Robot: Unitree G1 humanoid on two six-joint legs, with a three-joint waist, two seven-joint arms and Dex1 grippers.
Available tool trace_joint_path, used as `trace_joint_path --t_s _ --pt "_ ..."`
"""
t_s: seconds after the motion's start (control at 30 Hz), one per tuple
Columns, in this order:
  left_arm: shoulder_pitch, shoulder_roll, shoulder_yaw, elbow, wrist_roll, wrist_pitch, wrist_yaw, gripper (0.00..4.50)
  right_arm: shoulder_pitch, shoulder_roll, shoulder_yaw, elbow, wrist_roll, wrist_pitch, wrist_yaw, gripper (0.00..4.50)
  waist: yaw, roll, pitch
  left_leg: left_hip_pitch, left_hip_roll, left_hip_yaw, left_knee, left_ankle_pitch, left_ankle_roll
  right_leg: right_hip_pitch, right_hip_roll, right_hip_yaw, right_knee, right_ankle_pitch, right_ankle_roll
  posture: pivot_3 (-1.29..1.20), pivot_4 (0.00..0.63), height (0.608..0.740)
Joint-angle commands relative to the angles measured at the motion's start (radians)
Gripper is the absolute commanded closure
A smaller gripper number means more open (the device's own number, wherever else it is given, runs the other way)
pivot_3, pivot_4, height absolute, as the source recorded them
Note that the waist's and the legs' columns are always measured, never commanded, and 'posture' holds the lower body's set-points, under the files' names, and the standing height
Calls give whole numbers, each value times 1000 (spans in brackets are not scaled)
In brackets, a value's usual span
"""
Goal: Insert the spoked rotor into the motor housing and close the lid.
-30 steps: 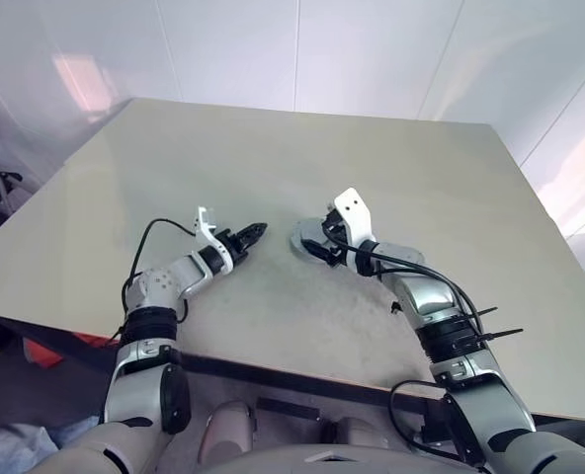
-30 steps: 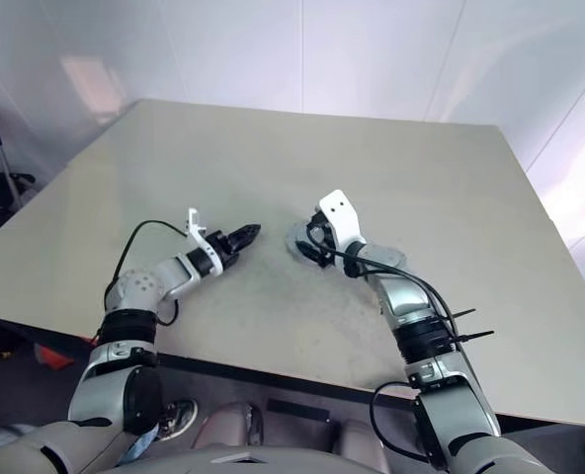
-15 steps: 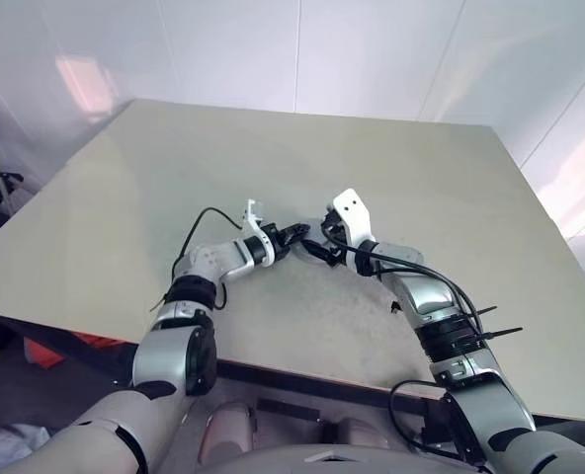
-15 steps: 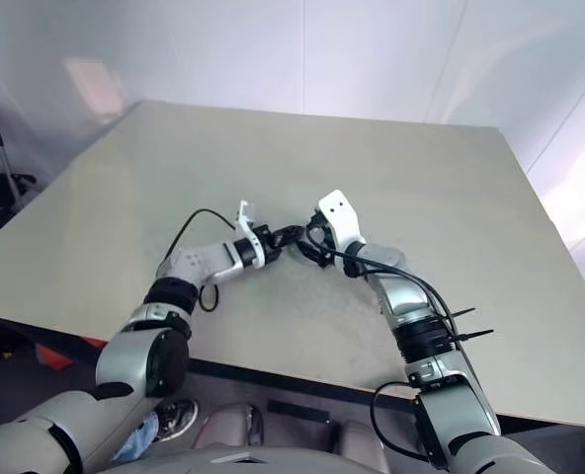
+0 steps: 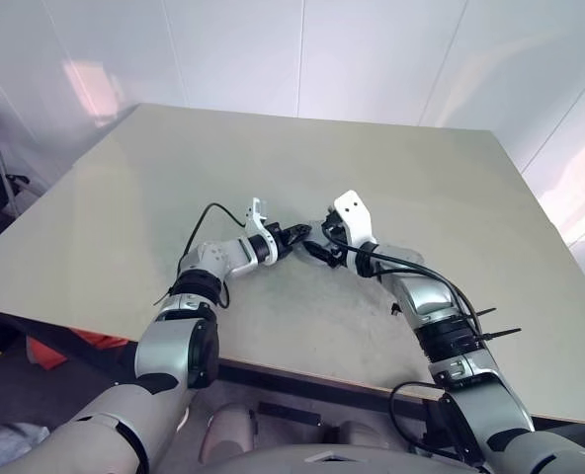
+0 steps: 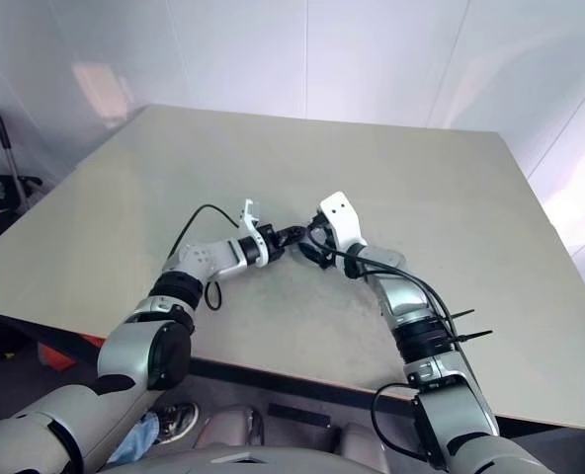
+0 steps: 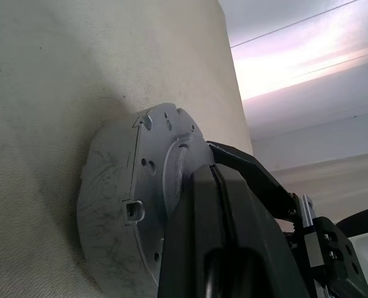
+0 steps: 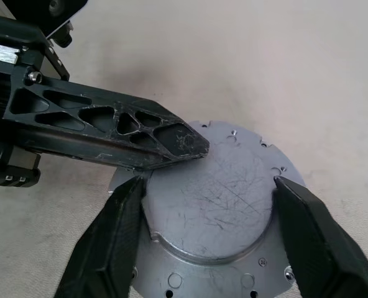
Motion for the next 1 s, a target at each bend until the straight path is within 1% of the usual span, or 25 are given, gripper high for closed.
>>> trace_joint_path --t_s 0.03,0.1,0.2,0.33,0.43,0.53,0.6,0.63,0.67,0.73,0.77,0.8,0.9,1.0 --pt "32 0 -23 38 56 7 31 4500 -3 1 -24 -25 -3 -13 -17 13 0 0 0 0 0 0 0 0 0 0 0 0 0 0 0 0 0 740" --pt "32 -5 -24 37 56 7 27 4500 2 -5 -33 -51 7 -10 -11 13 0 0 0 0 0 0 0 0 0 0 0 0 0 0 1 0 0 740" --pt "27 -17 -29 33 57 13 14 4500 37 -59 -51 -143 17 21 18 13 5 0 0 -1 0 0 -2 0 0 -1 0 0 -2 -1 1 0 0 740" --pt "21 -25 -37 31 61 17 -11 4500 68 -110 -108 -265 75 90 45 13 8 0 0 -2 -2 0 -3 -1 1 -1 -1 0 -4 -1 1 0 0 740" --pt "18 -33 -40 30 67 17 -22 4500 70 -129 -173 -308 130 187 42 13 9 0 0 -2 -2 0 -4 -1 1 -1 -1 0 -5 -1 2 0 0 740" --pt "14 -41 -37 33 75 15 -24 4500 58 -126 -266 -302 211 392 8 13 11 0 0 -2 -2 0 -5 -1 1 0 -1 0 -6 -1 2 0 0 740" --pt "13 -44 -36 33 78 14 -25 4500 44 -109 -337 -286 268 529 -22 13 13 0 0 -2 -2 0 -6 -1 1 0 -1 0 -7 -1 2 0 0 740" --pt "11 -45 -35 34 79 13 -26 4500 22 -83 -407 -260 310 629 -54 13 14 0 0 -2 -2 0 -6 -1 1 0 -1 0 -7 -1 2 0 0 740" --pt "10 -46 -35 35 81 12 -27 4500 -6 -52 -485 -229 348 726 -90 13 13 0 0 -2 -2 0 -7 -1 1 0 -1 0 -8 -1 2 0 0 740" --pt "7 -46 -34 39 83 9 -28 4500 -102 35 -737 -126 406 947 -178 13 12 1 0 -2 -2 0 -7 0 1 -1 -1 0 -8 -1 2 0 0 740" --pt "6 -45 -32 40 85 7 -28 4500 -129 59 -808 -98 405 1006 -213 13 13 2 0 -1 -2 0 -8 0 0 -1 -1 0 -7 -1 2 0 0 740" --pt "6 -44 -31 40 86 5 -28 4500 -144 76 -851 -85 394 1045 -241 13 16 2 0 -1 -3 0 -9 1 -1 -1 -1 0 -7 -1 2 0 0 740" --pt "8 -40 -27 40 89 1 -28 4500 -163 130 -909 -98 376 1114 -290 13 27 2 0 -1 -3 0 -12 3 -5 -1 -1 0 -9 -1 2 0 0 740" --pt "9 -37 -26 37 91 0 -25 4500 -165 201 -925 -127 381 1146 -327 13 26 4 -1 -1 -3 1 -14 4 -7 -3 -1 0 -10 -1 2 0 0 740"
